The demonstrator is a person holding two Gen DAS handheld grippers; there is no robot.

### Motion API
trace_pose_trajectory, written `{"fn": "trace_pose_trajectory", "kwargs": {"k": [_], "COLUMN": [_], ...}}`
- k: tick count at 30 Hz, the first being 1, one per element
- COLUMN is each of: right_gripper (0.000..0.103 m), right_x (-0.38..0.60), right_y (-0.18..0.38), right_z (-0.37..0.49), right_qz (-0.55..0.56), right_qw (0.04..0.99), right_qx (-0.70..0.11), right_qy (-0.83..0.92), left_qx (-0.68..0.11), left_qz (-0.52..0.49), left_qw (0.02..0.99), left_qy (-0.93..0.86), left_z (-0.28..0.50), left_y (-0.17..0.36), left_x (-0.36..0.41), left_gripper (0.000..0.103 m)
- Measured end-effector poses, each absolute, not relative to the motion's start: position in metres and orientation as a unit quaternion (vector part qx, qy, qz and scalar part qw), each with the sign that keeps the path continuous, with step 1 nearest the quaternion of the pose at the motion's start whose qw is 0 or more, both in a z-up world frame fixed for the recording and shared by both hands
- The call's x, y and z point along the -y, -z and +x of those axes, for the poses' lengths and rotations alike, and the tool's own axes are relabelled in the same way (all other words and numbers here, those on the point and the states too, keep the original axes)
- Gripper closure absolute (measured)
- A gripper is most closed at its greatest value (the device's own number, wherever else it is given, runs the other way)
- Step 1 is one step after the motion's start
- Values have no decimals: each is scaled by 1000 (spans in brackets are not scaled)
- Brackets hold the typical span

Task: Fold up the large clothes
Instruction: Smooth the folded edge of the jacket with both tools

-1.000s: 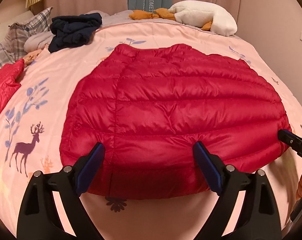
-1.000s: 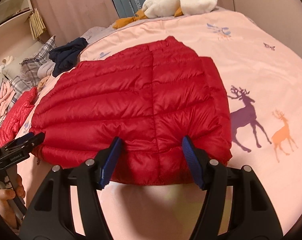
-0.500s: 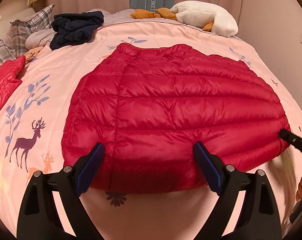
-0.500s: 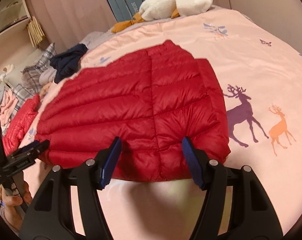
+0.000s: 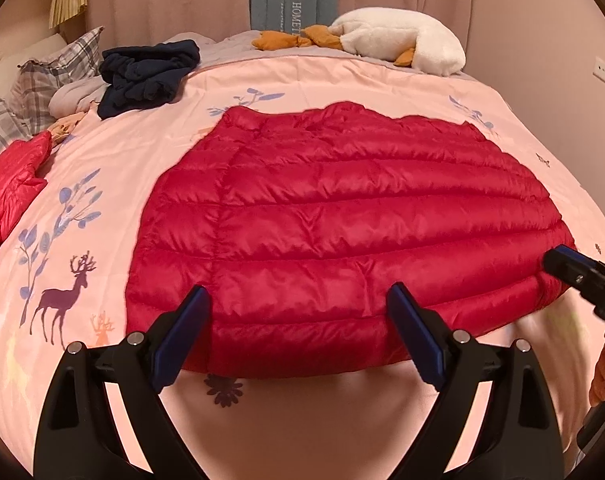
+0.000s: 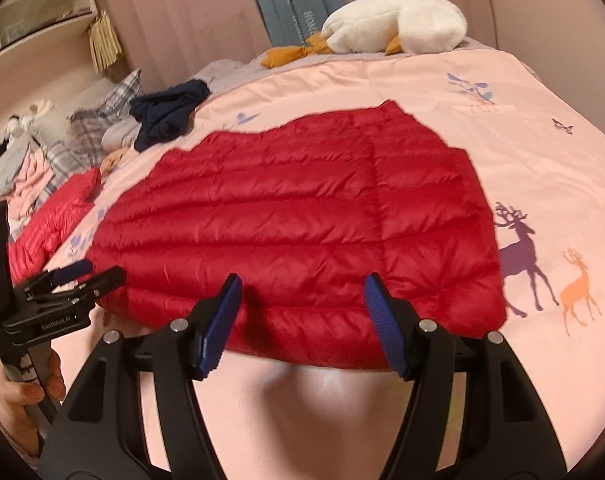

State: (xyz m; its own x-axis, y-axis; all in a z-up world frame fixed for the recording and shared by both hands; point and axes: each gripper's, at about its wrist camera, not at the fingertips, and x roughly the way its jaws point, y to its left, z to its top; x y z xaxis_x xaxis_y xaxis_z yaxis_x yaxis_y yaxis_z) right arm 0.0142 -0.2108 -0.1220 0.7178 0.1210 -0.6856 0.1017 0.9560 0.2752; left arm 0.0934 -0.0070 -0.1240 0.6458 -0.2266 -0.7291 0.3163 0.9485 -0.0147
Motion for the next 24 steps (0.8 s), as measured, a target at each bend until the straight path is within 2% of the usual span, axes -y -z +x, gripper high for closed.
{"fn": "trace_pose_trajectory", "kwargs": {"k": [3,24], "right_gripper": [35,34], "right_x": [206,202], "right_y": [132,148], "right_z": [20,24], "right_qz": [142,128], "right_qw": [910,901], "right_qx": [-390,-414], "right_qy": [-5,-3], "left_qx": [-398,-408], "left_qz": [66,72], "left_qw": [903,898], "left_qy": [148,149], "left_z": [94,98], "left_y": [131,143], "left_x": [12,15], "left_gripper": [11,11]}}
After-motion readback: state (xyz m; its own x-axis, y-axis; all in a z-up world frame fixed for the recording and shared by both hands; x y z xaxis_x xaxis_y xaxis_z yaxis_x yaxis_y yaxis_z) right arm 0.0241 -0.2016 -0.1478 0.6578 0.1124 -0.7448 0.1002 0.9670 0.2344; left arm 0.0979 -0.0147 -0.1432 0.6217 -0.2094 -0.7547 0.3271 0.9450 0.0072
